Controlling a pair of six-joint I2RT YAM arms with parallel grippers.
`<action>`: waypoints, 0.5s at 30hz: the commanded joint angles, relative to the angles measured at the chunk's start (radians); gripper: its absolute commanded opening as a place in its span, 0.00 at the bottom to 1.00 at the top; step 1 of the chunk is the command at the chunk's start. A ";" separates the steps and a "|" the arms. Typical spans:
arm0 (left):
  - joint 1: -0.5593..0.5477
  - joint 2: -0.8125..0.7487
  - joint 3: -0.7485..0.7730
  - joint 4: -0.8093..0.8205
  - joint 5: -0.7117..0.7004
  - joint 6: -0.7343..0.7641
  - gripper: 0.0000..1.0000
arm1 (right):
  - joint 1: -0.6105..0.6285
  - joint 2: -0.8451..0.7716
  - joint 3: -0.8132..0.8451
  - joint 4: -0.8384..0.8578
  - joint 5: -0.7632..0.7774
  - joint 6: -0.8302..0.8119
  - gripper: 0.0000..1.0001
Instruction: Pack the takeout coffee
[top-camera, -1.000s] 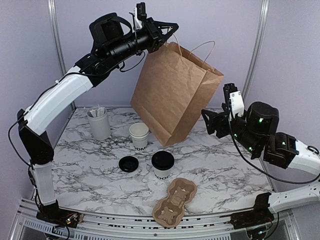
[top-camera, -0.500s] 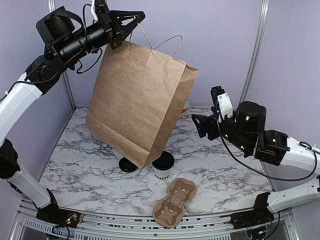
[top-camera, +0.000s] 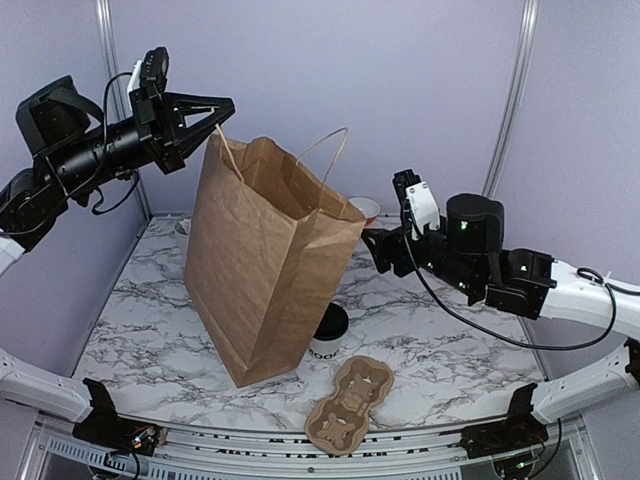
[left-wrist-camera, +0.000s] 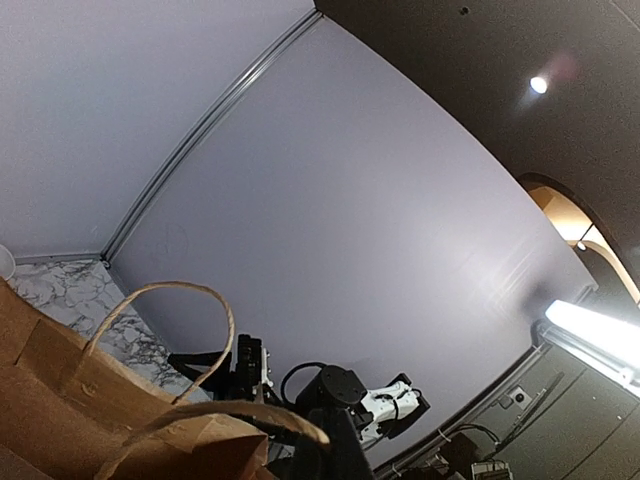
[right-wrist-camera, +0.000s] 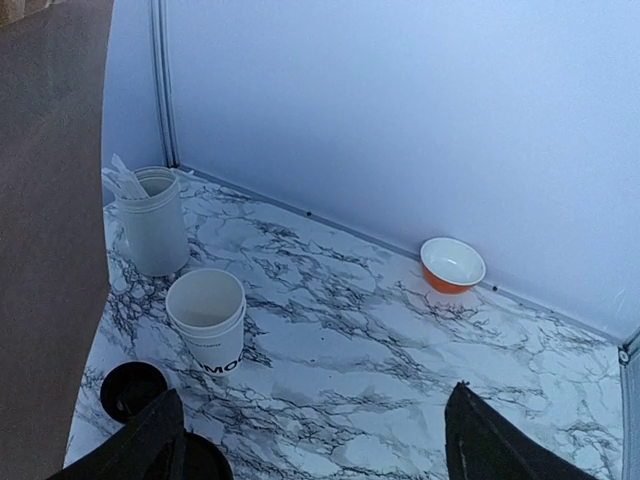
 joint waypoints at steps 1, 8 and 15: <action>-0.004 -0.092 -0.096 -0.065 0.008 -0.019 0.00 | -0.012 0.031 0.059 0.021 -0.027 0.008 0.87; 0.004 -0.159 -0.251 -0.162 0.018 0.013 0.00 | -0.019 0.063 0.063 0.028 -0.042 0.017 0.87; 0.033 -0.303 -0.418 -0.241 -0.039 0.041 0.00 | -0.024 0.065 0.053 0.017 -0.035 0.019 0.87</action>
